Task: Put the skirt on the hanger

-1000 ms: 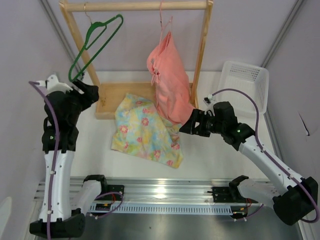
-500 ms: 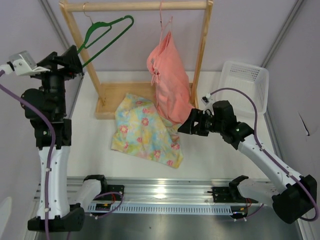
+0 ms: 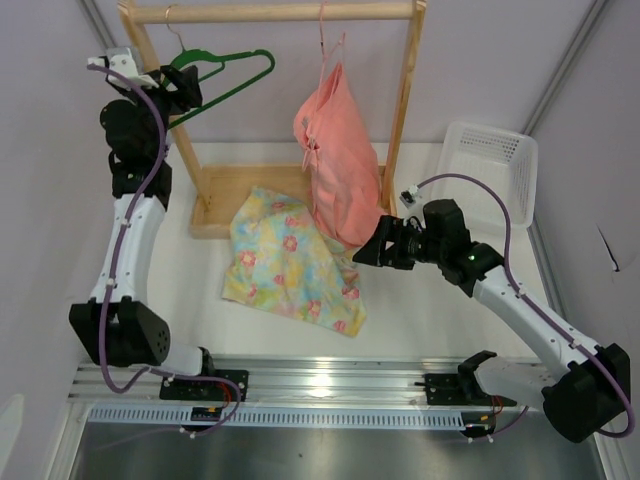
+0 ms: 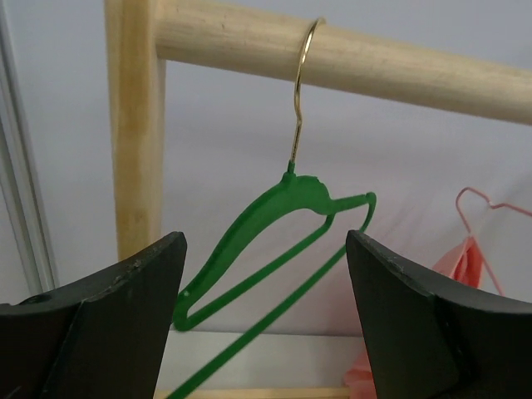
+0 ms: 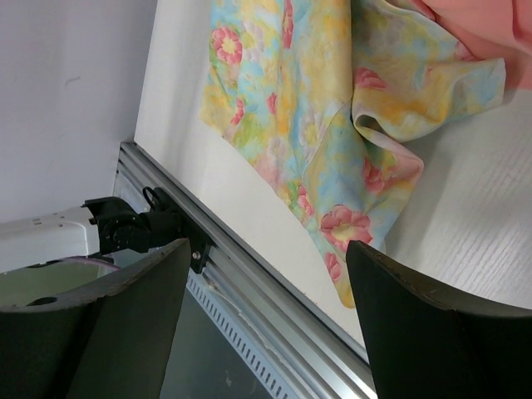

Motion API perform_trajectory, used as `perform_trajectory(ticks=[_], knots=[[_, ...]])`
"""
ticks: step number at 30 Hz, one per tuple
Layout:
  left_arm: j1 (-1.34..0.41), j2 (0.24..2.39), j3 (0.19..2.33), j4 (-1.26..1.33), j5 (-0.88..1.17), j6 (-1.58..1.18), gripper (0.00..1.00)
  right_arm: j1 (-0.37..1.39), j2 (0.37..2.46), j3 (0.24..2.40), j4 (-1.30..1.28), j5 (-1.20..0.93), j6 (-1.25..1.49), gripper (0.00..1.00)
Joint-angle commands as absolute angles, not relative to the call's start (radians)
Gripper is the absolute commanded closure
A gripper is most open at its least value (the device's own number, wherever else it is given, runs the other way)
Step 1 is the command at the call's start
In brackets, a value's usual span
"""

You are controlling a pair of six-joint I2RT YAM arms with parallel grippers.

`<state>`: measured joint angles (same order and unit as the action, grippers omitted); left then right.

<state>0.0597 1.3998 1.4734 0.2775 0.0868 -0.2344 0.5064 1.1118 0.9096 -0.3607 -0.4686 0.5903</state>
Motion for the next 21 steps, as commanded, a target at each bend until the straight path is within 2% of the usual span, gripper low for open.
perform_trajectory(ticks=[1, 6, 8, 15, 21], knots=[[0.068, 1.463, 1.584, 0.350, 0.178, -0.149, 0.16, 0.503, 1.115, 0.939, -0.316, -0.485, 0.569, 0.17], [0.069, 1.535, 1.663, 0.267, 0.195, -0.137, 0.18, 0.503, 1.123, 0.937, -0.321, -0.485, 0.565, 0.17], [0.069, 1.557, 1.678, 0.232, 0.216, -0.127, 0.26, 0.502, 1.118, 0.936, -0.325, -0.482, 0.560, 0.18], [0.069, 1.565, 1.693, 0.200, 0.242, -0.121, 0.35, 0.502, 1.141, 0.928, -0.301, -0.486, 0.568, 0.17], [0.069, 1.545, 1.707, 0.179, 0.255, -0.109, 0.37, 0.502, 1.160, 0.943, -0.295, -0.491, 0.563, 0.17]])
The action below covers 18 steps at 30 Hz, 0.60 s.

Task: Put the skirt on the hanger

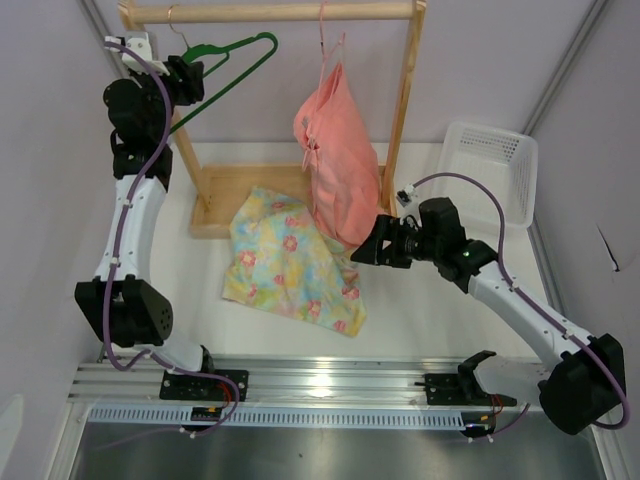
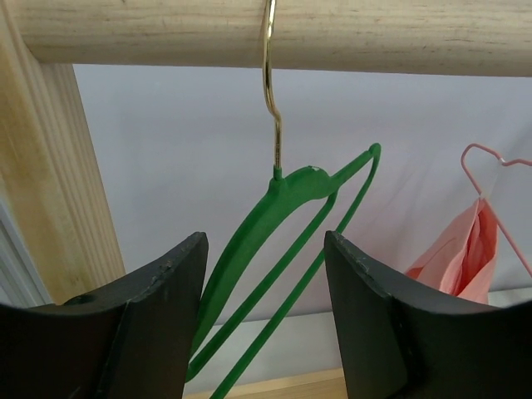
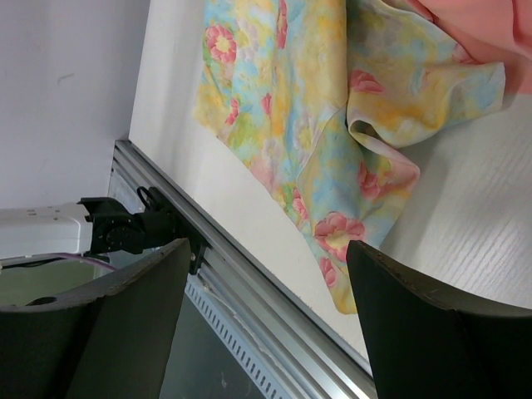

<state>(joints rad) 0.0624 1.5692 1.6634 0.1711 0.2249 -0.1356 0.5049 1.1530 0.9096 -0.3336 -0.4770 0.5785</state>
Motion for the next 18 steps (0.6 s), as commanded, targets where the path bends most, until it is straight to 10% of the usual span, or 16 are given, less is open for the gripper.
perform_trajectory(ticks=[1, 18], knots=[[0.071, 1.540, 1.701, 0.179, 0.255, -0.110, 0.38, 0.500, 1.161, 0.943, -0.295, -0.489, 0.563, 0.17], [0.069, 1.563, 1.746, 0.120, 0.227, -0.087, 0.44, 0.500, 1.174, 0.951, -0.295, -0.502, 0.563, 0.17]])
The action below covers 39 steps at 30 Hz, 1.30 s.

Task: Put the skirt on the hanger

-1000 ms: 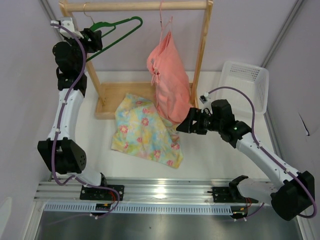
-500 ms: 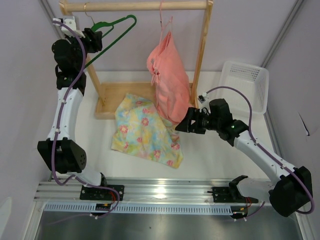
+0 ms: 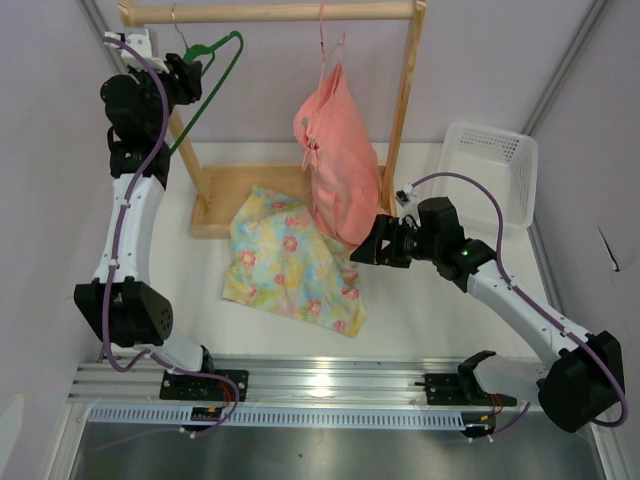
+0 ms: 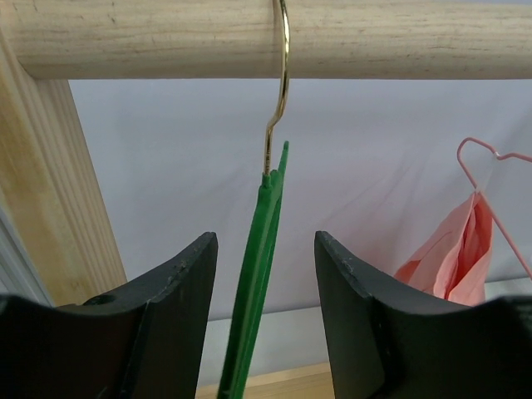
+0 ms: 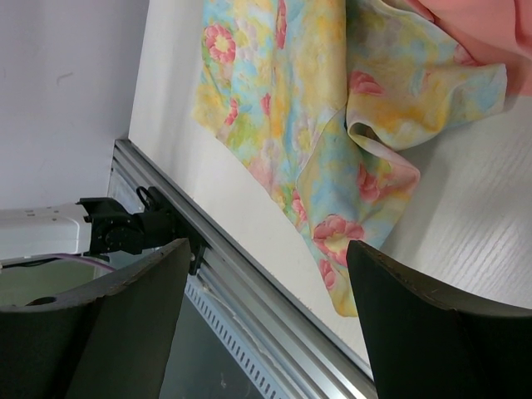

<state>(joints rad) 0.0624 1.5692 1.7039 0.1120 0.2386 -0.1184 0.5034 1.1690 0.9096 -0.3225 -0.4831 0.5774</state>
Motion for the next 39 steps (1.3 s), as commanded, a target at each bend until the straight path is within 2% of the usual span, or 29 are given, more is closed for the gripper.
perform_trajectory(ticks=[1, 13, 16, 17, 19, 24, 25, 26, 30, 39], knots=[[0.069, 1.565, 1.746, 0.121, 0.226, -0.089, 0.44, 0.500, 1.173, 0.953, -0.298, -0.499, 0.563, 0.17], [0.068, 1.595, 1.787, 0.097, 0.203, -0.106, 0.46, 0.500, 1.181, 0.963, -0.296, -0.497, 0.565, 0.17], [0.066, 1.606, 1.816, 0.069, 0.186, -0.109, 0.55, 0.500, 1.184, 0.966, -0.298, -0.497, 0.565, 0.17], [0.066, 1.608, 1.825, 0.064, 0.172, -0.106, 0.62, 0.502, 1.183, 0.966, -0.298, -0.497, 0.563, 0.17], [0.064, 1.612, 1.830, 0.041, 0.155, -0.103, 0.67, 0.500, 1.186, 0.966, -0.296, -0.500, 0.564, 0.17], [0.061, 1.620, 1.865, 0.008, 0.107, -0.106, 0.85, 0.500, 1.189, 0.968, -0.293, -0.503, 0.565, 0.17], [0.060, 1.620, 1.864, -0.024, 0.098, -0.107, 0.90, 0.500, 1.190, 0.966, -0.291, -0.503, 0.565, 0.17], [0.058, 1.620, 1.870, -0.029, 0.075, -0.109, 1.00, 0.502, 1.190, 0.966, -0.290, -0.503, 0.566, 0.17], [0.045, 1.609, 1.879, -0.048, 0.014, -0.095, 1.00, 0.502, 1.193, 0.962, -0.282, -0.506, 0.569, 0.16], [0.037, 1.562, 1.876, 0.060, 0.070, -0.043, 1.00, 0.503, 1.201, 0.973, -0.279, -0.511, 0.560, 0.16]])
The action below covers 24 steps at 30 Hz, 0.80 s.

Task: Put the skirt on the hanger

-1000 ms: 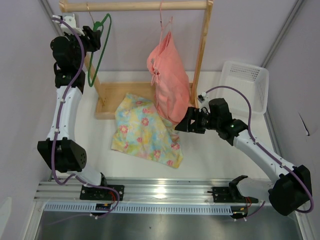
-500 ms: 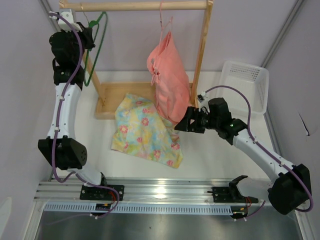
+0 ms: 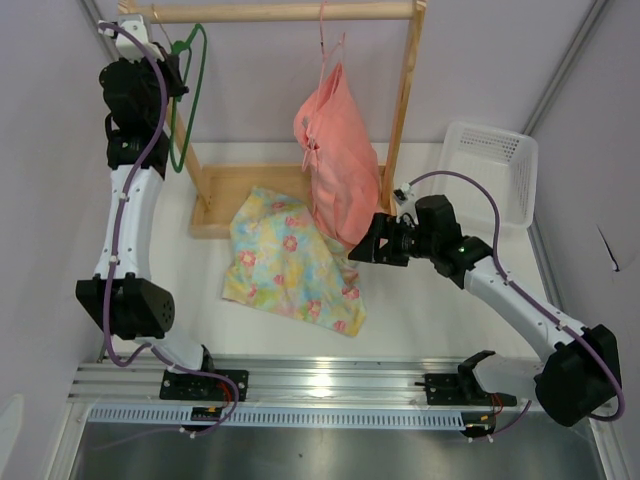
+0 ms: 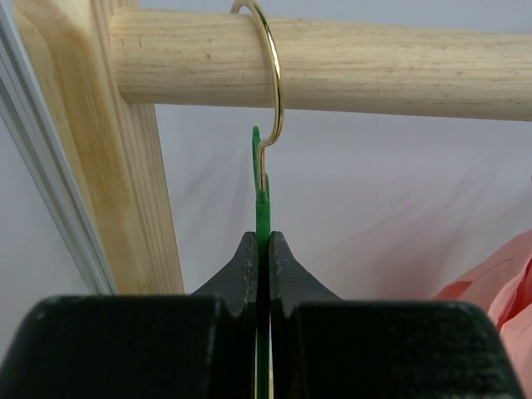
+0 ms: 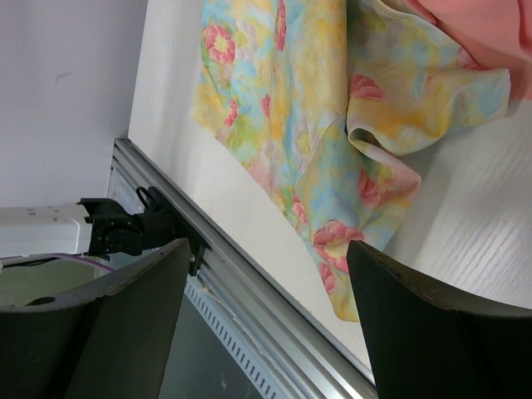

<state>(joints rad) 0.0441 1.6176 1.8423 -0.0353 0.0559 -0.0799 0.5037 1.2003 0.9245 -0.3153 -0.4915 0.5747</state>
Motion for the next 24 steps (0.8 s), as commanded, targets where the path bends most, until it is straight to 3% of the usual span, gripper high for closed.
perform_trajectory(ticks=[1, 14, 24], knots=[[0.037, 1.554, 1.862, 0.081, 0.077, -0.043, 1.00, 0.503, 1.203, 0.974, -0.278, -0.511, 0.555, 0.16], [0.037, 1.508, 1.850, 0.126, 0.216, -0.110, 1.00, 0.500, 1.233, 0.996, -0.268, -0.526, 0.537, 0.16], [0.038, 1.330, 1.631, 0.028, 0.321, -0.104, 1.00, 0.494, 1.238, 1.005, -0.275, -0.542, 0.512, 0.16]])
